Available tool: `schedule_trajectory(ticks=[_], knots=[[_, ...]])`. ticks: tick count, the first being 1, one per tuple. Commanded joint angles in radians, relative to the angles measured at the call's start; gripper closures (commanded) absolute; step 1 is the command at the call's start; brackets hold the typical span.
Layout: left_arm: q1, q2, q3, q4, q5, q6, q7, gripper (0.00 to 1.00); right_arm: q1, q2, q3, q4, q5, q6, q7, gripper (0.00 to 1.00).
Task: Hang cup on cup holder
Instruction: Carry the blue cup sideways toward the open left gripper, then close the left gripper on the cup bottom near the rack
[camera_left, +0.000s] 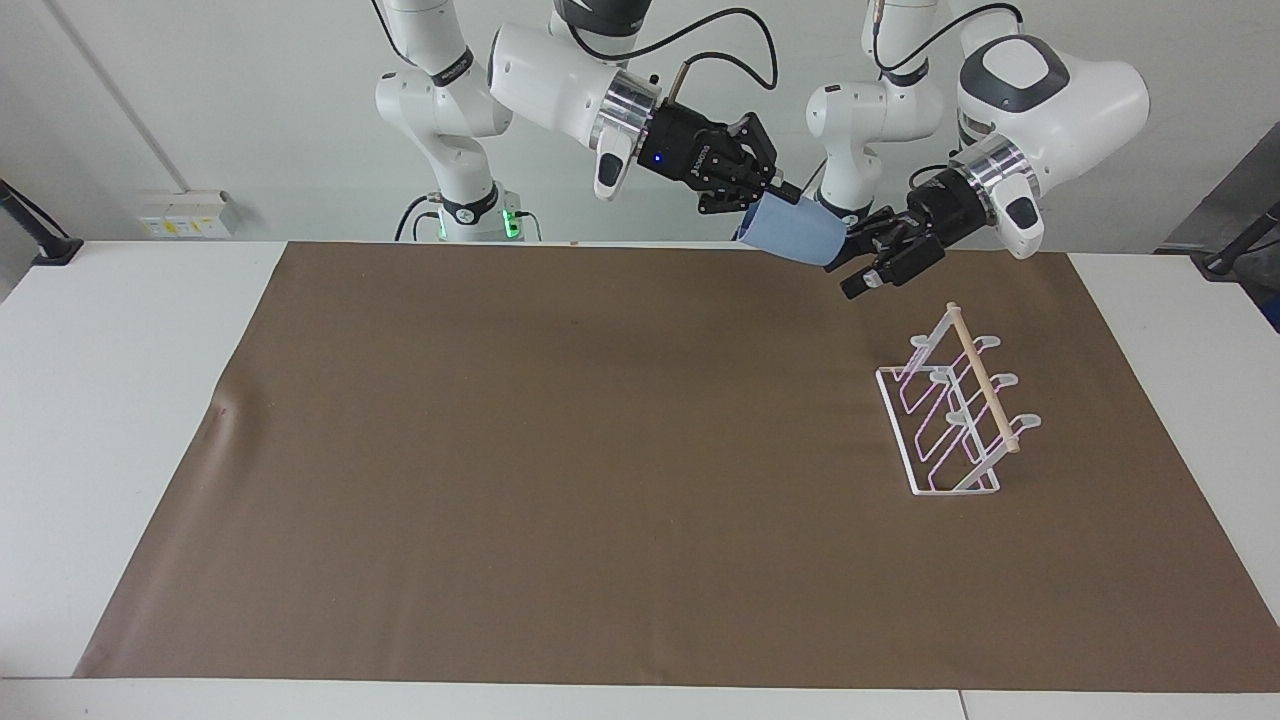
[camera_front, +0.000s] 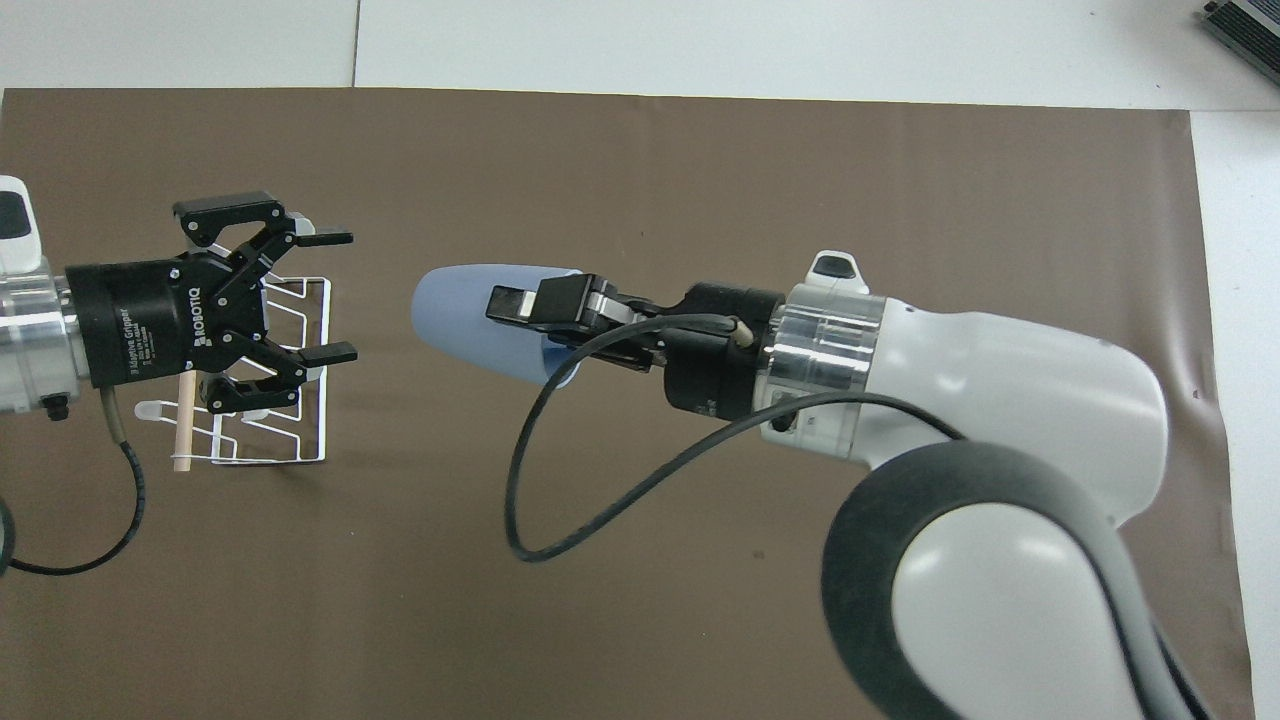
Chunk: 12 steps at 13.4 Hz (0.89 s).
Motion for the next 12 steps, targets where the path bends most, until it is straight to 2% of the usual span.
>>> schedule_trajectory(ticks=[1, 3, 8, 12], knots=[[-0.002, -0.029, 0.023, -0.023, -0.02, -0.043, -0.022, 0.0, -0.024, -0.004, 0.026, 0.0, 0.029, 0.021, 0.017, 1.0], [0.023, -0.03, 0.031, -0.016, -0.02, -0.1, -0.019, 0.0, -0.022, -0.004, 0.026, 0.0, 0.029, 0.021, 0.019, 1.0], [0.014, -0.037, 0.022, -0.009, -0.093, -0.091, -0.019, 0.0, -0.021, -0.004, 0.026, 0.0, 0.029, 0.021, 0.019, 1.0], [0.009, -0.037, 0.014, 0.002, -0.1, -0.102, -0.021, 0.0, -0.022, -0.004, 0.026, -0.001, 0.029, 0.021, 0.017, 1.0]])
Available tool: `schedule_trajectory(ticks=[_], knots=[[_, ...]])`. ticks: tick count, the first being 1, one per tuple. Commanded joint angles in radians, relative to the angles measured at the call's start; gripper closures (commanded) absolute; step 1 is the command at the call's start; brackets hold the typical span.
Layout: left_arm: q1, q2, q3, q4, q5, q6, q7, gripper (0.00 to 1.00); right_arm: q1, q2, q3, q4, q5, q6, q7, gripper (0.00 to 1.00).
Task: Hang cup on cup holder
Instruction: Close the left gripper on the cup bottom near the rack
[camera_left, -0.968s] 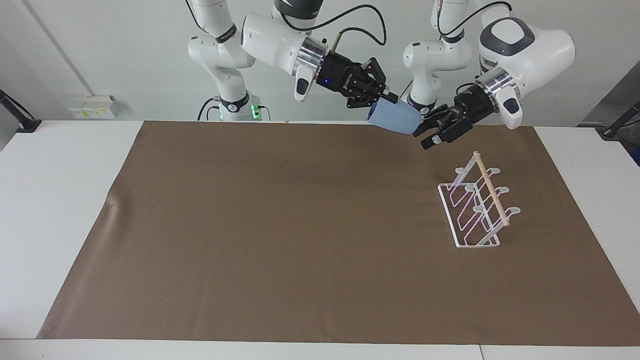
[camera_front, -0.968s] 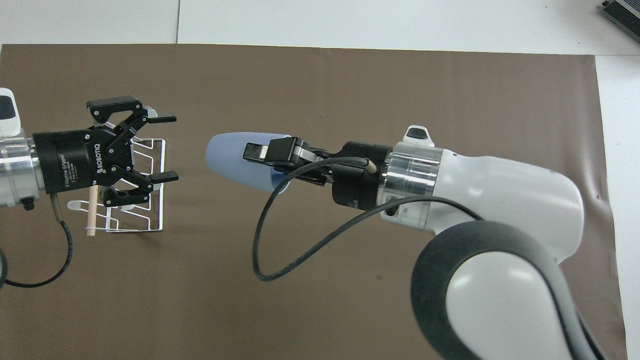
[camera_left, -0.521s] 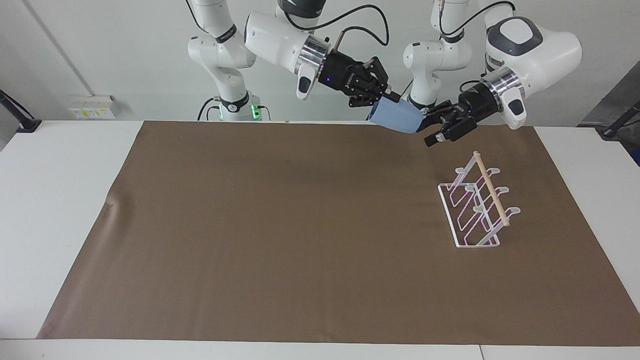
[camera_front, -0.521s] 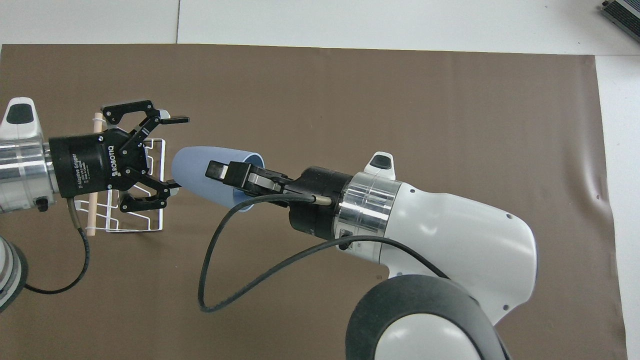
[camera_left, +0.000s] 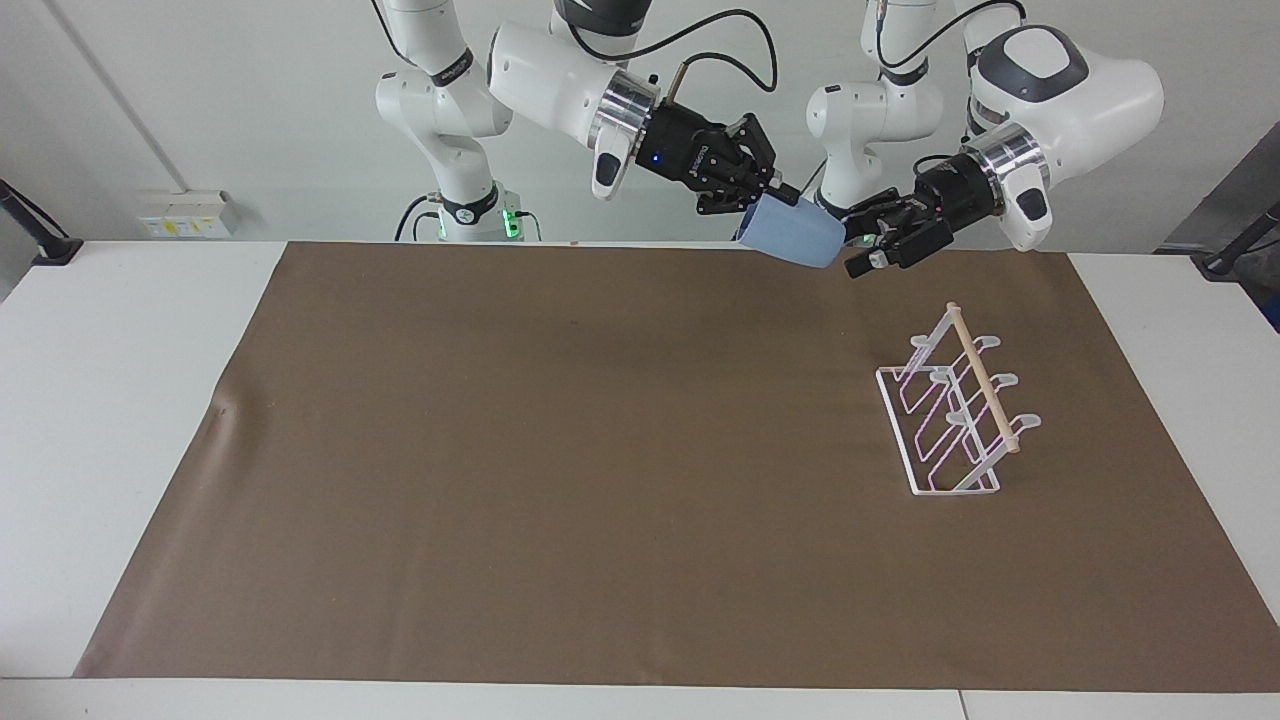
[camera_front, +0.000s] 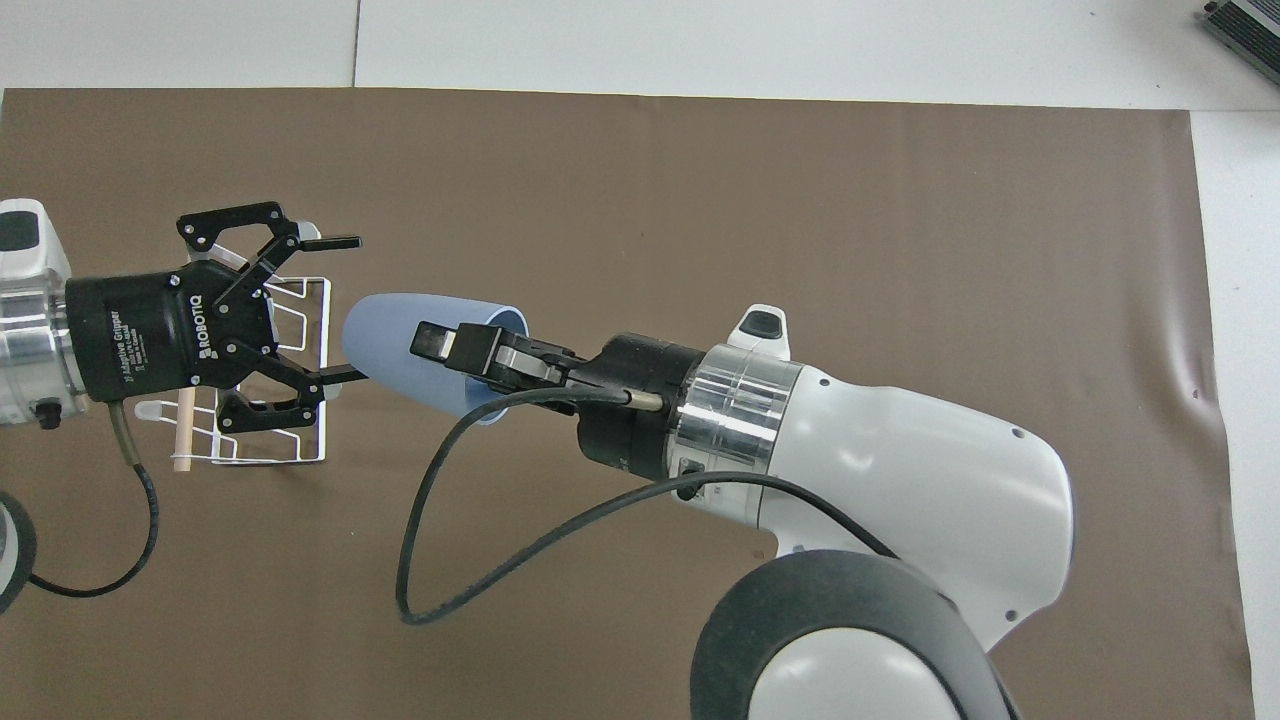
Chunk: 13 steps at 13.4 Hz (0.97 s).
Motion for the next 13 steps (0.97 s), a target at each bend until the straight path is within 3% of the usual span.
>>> schedule_trajectory(ticks=[1, 9, 10, 11, 13], knots=[[-0.005, -0.023, -0.002, 0.0, -0.023, -0.02, -0.011, 0.0, -0.021, -0.005, 0.024, -0.001, 0.027, 0.013, 0.009, 1.0], [-0.034, -0.029, -0.003, -0.002, -0.023, -0.013, -0.02, 0.0, -0.022, -0.002, 0.024, -0.002, 0.025, 0.011, 0.009, 1.0], [-0.034, -0.029, -0.003, -0.002, -0.023, -0.013, -0.02, 0.04, -0.022, -0.002, 0.024, -0.002, 0.025, 0.011, 0.009, 1.0], [-0.034, -0.029, -0.003, -0.003, -0.023, -0.013, -0.02, 0.3, -0.022, -0.002, 0.024, -0.002, 0.025, 0.011, 0.009, 1.0], [-0.034, -0.029, -0.008, -0.002, -0.021, -0.011, -0.017, 0.95, -0.024, -0.002, 0.024, -0.002, 0.025, 0.011, 0.009, 1.0]])
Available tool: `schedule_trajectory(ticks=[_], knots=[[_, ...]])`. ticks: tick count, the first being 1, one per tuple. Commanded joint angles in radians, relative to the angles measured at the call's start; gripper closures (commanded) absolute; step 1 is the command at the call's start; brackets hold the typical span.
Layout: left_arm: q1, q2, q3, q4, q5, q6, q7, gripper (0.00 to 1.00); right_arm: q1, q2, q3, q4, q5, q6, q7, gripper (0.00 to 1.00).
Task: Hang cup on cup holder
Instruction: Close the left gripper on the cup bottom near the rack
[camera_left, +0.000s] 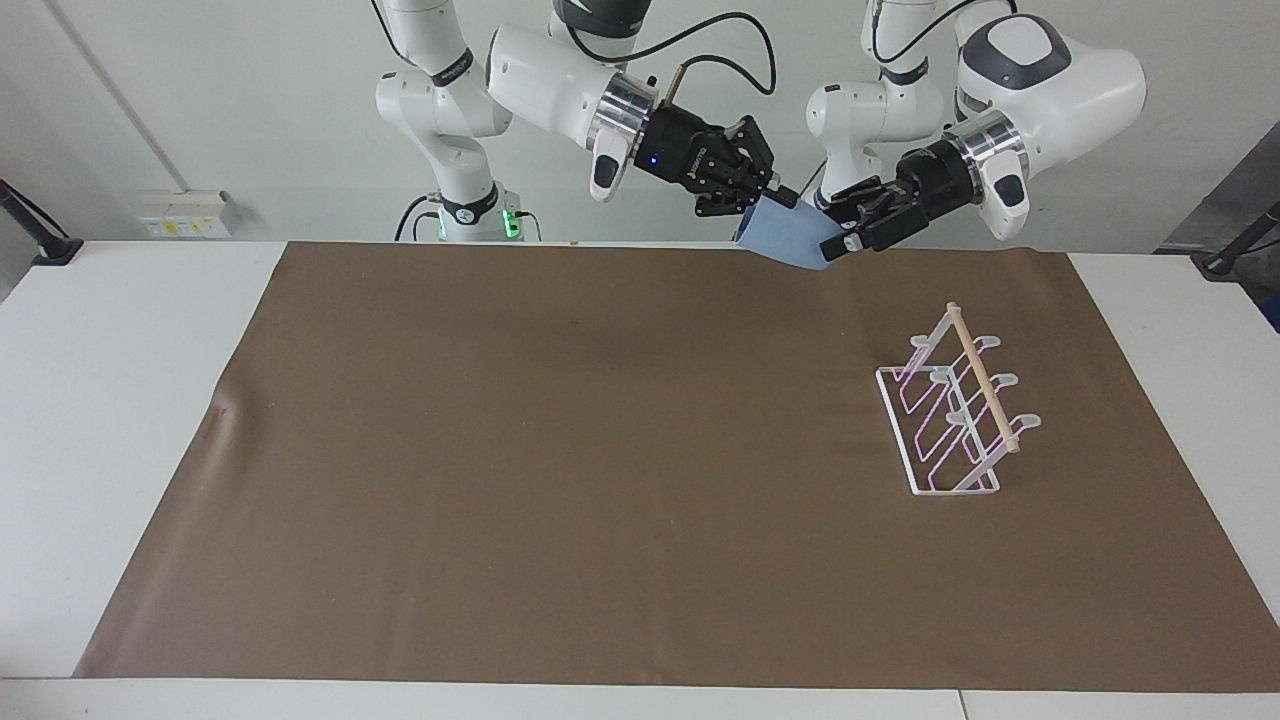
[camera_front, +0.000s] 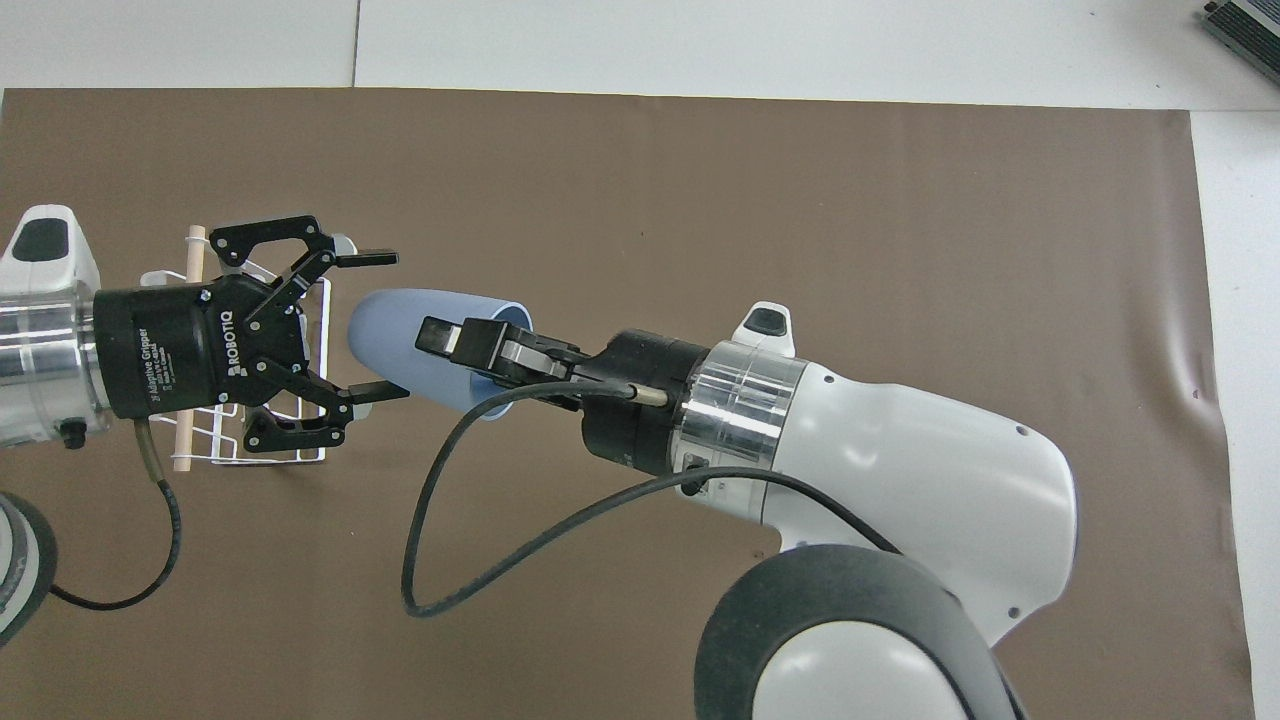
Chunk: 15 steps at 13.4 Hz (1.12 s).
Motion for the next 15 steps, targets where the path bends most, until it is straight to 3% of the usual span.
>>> schedule_trajectory(ticks=[1, 9, 10, 11, 15], knots=[[-0.007, -0.014, 0.002, -0.002, -0.016, -0.004, -0.009, 1.0, -0.017, -0.003, 0.024, -0.002, 0.025, 0.001, 0.008, 1.0], [-0.002, -0.013, 0.003, 0.0, -0.011, -0.009, -0.005, 1.0, -0.017, -0.003, 0.023, -0.002, 0.025, 0.001, 0.011, 1.0], [-0.001, -0.013, 0.003, 0.0, -0.009, -0.009, -0.005, 1.0, -0.017, -0.003, 0.023, -0.003, 0.025, 0.001, 0.011, 0.61], [0.003, -0.013, 0.005, 0.0, -0.008, -0.009, -0.005, 1.0, -0.017, -0.003, 0.021, -0.005, 0.025, 0.003, 0.011, 0.37], [0.009, -0.013, 0.005, 0.0, -0.005, -0.004, -0.005, 1.0, -0.017, -0.003, 0.023, -0.005, 0.025, 0.037, 0.04, 0.0]])
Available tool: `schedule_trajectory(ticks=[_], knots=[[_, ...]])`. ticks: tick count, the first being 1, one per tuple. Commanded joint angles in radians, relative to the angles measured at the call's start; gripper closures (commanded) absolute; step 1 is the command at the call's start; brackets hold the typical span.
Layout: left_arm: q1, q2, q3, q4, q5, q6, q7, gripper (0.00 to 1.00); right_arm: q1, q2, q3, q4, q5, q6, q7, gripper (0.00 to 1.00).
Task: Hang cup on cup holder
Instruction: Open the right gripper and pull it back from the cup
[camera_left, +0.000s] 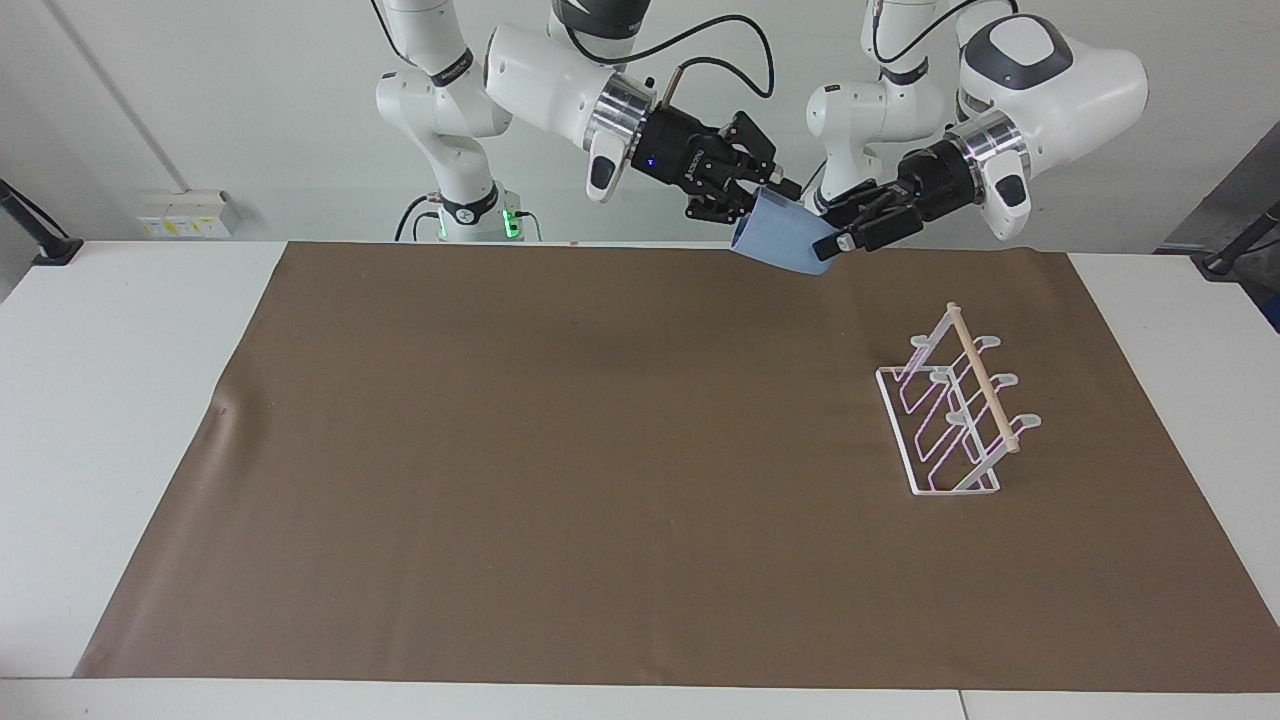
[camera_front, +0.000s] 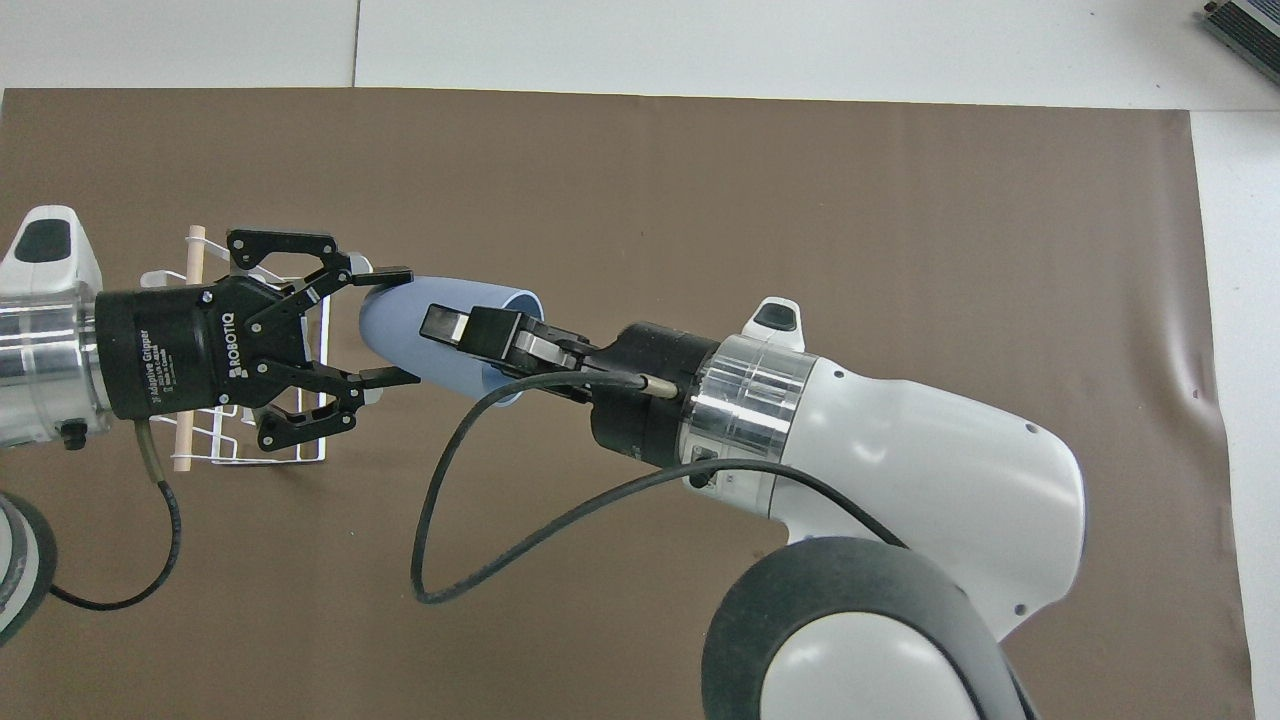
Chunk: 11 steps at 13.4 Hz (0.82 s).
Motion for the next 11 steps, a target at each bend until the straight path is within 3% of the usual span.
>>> schedule_trajectory(ticks=[1, 3, 8, 11], knots=[[0.007, -0.011, 0.001, -0.001, -0.003, 0.002, -0.007, 1.0, -0.014, -0.004, 0.017, -0.003, 0.025, 0.031, 0.015, 0.0], [0.01, -0.009, 0.004, -0.002, 0.006, 0.006, 0.022, 1.0, -0.014, -0.004, 0.017, -0.003, 0.025, 0.032, 0.012, 0.0], [0.02, -0.006, 0.006, -0.002, 0.201, 0.013, 0.063, 1.0, -0.028, -0.011, -0.005, -0.002, -0.005, 0.032, 0.004, 0.0], [0.026, 0.001, 0.006, -0.002, 0.314, 0.065, 0.106, 1.0, -0.028, -0.014, -0.051, -0.002, -0.145, 0.032, 0.013, 0.0]])
